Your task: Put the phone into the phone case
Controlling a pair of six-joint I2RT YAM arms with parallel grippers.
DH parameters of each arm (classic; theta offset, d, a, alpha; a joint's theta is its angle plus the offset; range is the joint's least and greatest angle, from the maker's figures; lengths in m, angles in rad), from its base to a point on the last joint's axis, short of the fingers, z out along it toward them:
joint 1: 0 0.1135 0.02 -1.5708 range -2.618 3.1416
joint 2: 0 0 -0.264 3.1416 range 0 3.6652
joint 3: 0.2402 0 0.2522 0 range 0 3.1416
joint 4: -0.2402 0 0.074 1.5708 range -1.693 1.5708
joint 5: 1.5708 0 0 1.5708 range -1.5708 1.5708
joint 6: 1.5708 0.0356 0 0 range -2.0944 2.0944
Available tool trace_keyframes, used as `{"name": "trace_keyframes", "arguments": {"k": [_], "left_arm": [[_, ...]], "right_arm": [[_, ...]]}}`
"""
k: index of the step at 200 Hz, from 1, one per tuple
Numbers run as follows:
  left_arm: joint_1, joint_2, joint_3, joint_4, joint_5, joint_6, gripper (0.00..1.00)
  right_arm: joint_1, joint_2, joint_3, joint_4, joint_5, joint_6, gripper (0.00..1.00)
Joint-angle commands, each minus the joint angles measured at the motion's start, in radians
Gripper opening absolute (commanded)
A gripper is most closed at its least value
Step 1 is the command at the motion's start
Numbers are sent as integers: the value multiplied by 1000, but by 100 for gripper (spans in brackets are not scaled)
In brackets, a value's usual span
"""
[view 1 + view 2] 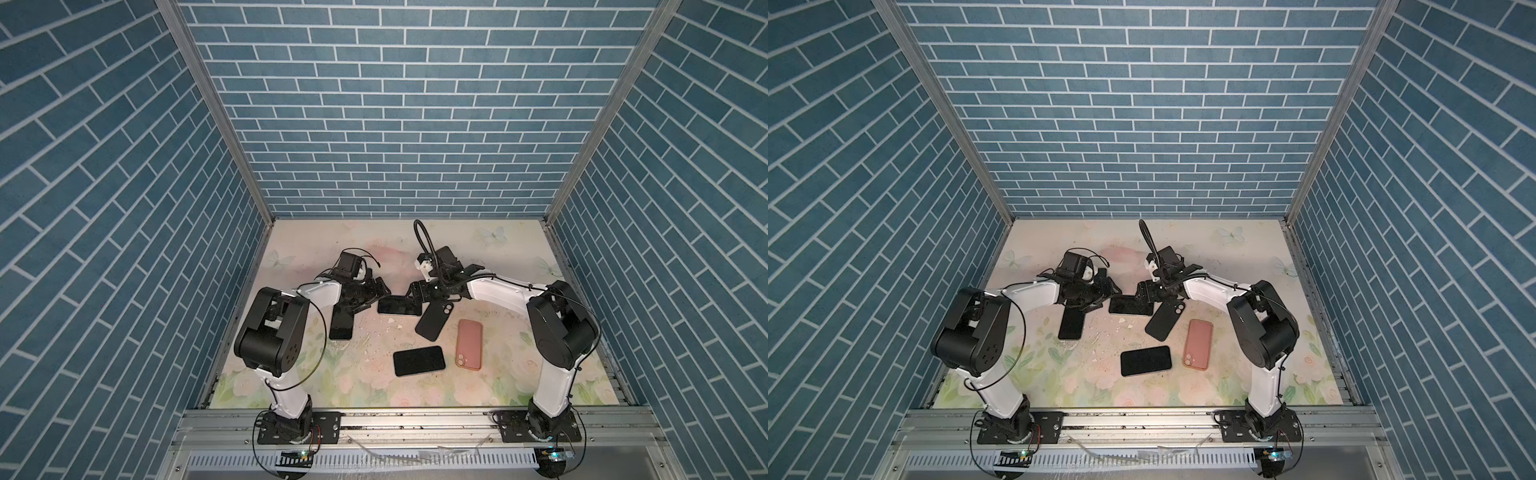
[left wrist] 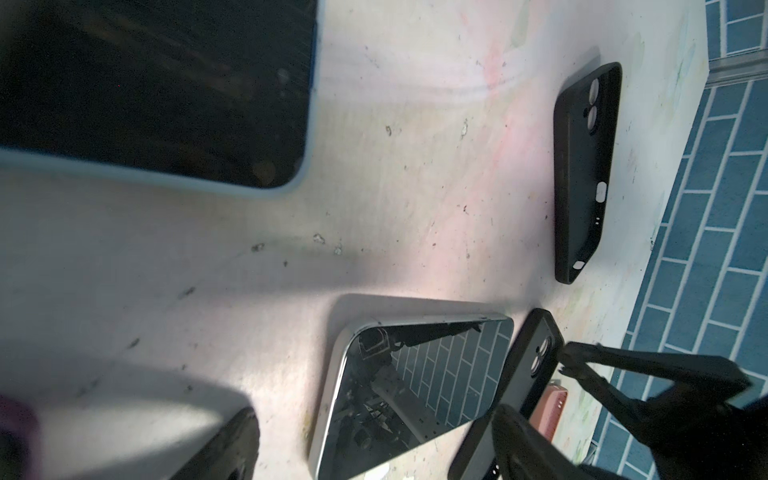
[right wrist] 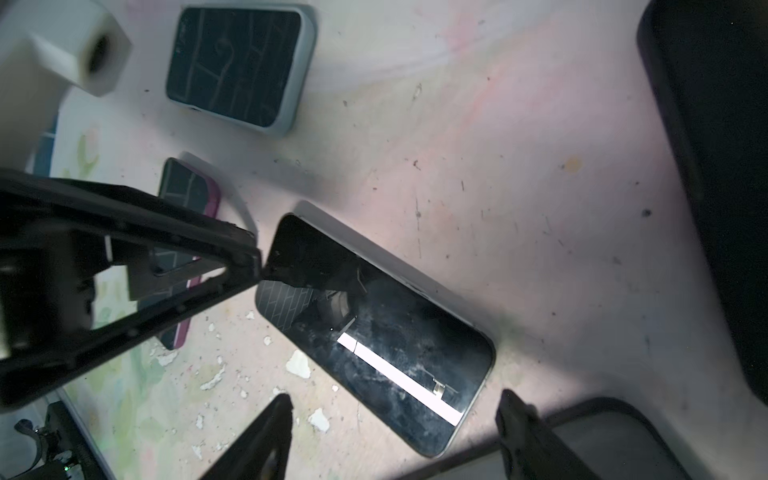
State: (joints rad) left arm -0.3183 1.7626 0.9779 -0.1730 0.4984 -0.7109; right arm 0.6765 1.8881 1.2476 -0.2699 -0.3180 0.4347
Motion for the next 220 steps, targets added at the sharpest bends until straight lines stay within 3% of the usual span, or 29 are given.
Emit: {"name": "trace_keyframes", "arguments": {"k": [1,72,156,220], "left_arm": [[4,17,7,5,3,1,89],[-4,16,-18,65,13,-33,89],[-29,54,-38,154,102,-73,88],[-45,-58,-90,347,177,-183,84]], "right_arm": [[-12,43,19,-19,-17,107,79],[-18,100,-1,43,-83,160,79],[-26,127,-38,150,-147,212,79],[-54,127,-87,204,-161,254,79]]}}
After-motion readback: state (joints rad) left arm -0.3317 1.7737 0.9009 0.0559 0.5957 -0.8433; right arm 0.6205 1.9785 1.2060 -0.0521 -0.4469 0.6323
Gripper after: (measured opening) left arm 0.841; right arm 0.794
